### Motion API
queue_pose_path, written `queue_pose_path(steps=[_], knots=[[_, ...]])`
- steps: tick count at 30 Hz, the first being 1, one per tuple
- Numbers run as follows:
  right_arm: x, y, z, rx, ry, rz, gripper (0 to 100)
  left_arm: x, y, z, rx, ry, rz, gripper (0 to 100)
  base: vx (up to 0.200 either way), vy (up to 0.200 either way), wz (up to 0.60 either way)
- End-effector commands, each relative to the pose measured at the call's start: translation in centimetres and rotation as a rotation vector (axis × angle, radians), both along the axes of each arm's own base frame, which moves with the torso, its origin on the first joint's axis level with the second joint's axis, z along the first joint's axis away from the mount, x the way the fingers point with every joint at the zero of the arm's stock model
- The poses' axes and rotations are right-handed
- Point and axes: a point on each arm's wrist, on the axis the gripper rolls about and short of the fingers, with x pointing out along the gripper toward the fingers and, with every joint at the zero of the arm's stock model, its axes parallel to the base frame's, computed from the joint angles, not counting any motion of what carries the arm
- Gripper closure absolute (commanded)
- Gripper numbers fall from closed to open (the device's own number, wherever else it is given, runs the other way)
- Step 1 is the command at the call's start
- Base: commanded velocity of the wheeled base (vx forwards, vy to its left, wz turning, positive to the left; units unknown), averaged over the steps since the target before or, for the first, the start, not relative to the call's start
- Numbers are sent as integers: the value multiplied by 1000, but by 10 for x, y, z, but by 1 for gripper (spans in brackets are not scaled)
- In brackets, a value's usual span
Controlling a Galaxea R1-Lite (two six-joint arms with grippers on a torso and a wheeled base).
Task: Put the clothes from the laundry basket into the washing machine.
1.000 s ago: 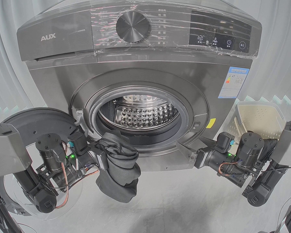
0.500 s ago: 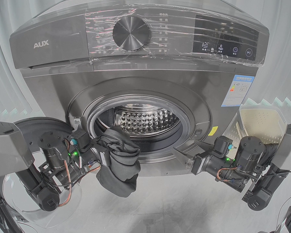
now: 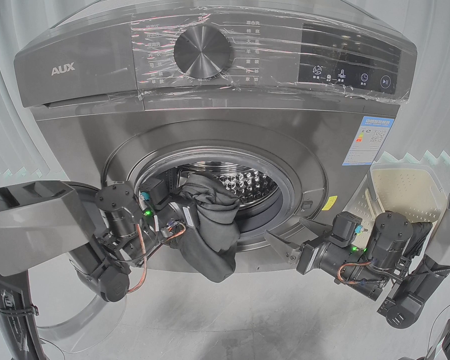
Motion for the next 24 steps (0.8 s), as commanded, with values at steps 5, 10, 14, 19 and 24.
queue_pose_path(steps=[5,10,14,19,24], knots=[[-5,3,1,1,-2,19,0,22,-34,-27,-25,28,-29,100,0,0,0],[-5,4,0,-1,0,21,0,32,-46,-30,-39,8,-13,100,0,0,0],[-5,4,0,-2,1,21,0,42,-52,-30,-52,-10,2,100,0,0,0],[-5,5,0,-3,3,25,0,53,-58,-35,-39,1,9,100,0,0,0],[-6,5,-1,-6,6,27,0,68,-67,-39,-40,2,31,100,0,0,0]])
